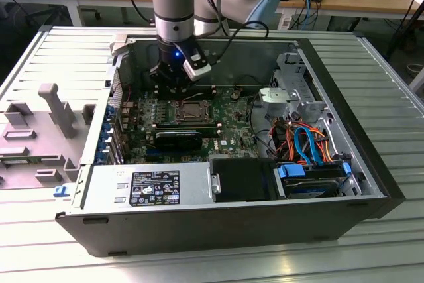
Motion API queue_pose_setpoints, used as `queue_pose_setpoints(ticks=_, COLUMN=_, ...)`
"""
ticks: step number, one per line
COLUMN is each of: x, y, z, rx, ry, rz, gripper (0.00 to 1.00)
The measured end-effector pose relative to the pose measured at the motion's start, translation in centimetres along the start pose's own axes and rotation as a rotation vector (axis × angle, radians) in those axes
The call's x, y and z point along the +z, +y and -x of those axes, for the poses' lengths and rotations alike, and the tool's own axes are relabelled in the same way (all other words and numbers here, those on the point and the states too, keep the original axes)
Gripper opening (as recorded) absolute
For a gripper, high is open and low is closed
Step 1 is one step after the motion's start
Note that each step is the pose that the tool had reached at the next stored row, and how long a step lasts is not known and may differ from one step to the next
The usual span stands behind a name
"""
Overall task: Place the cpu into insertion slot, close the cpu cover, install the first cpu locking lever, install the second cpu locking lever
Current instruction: 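Install the first cpu locking lever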
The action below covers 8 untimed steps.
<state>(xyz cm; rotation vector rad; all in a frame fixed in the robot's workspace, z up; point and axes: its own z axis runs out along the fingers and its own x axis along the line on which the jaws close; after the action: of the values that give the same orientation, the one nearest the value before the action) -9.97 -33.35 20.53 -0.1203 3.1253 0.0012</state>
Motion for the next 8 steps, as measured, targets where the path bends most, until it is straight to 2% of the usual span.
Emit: queue_pose_setpoints(ticks=8, x=0.16, y=-0.01, z=0.68, rx=-0.004, ry=-0.0003, rz=0.0002, gripper=0.11)
